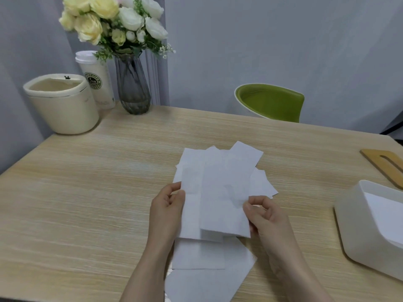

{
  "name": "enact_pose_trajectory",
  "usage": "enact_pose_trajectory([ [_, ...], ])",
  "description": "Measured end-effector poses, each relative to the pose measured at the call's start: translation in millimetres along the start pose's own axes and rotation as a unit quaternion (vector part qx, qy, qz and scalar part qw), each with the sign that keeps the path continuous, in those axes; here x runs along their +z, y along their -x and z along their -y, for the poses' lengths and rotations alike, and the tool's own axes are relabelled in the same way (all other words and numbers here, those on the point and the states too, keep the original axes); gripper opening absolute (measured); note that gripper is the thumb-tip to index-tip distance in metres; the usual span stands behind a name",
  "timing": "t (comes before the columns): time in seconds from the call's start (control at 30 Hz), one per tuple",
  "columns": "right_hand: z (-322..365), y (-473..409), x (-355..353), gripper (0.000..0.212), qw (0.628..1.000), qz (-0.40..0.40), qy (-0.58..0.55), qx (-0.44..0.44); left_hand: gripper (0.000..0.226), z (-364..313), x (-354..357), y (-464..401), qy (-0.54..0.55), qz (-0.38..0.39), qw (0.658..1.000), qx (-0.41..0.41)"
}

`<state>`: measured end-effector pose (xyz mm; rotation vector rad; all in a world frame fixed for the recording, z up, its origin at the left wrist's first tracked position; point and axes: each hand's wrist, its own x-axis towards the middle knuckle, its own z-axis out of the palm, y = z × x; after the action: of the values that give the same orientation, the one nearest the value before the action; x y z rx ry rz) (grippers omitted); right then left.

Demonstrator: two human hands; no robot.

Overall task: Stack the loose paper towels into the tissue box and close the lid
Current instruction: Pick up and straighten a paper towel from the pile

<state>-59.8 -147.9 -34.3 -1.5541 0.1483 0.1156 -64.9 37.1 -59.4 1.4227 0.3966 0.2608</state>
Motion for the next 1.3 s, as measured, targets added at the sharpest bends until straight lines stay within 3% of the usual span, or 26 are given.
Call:
enact_pose_trajectory([
  [0.4,-12.3,-5.8,27.8,0.004,0.997,0.032,0.069,0.006,0.017,-1.1,-0.2,-2.7,0.060,0.023,0.997,-0.036],
  [0.97,-16.0,-3.6,26.1,0.003,0.995,0.032,0.096,-0.011,0.016,5.8,0.8,-3.8,0.047,0.047,0.998,-0.009],
  [1.13,-19.6,-5.3,24.7,0.015,0.981,-0.003,0.180,-0.072,0.020,7.5,-1.0,-4.5,0.065,0.038,0.997,-0.005],
  [1.3,-19.0,-2.2,30.7,0.025,0.955,0.075,0.244,-0.150,0.021,6.5,1.6,-1.9,0.066,0.060,0.996,-0.002],
])
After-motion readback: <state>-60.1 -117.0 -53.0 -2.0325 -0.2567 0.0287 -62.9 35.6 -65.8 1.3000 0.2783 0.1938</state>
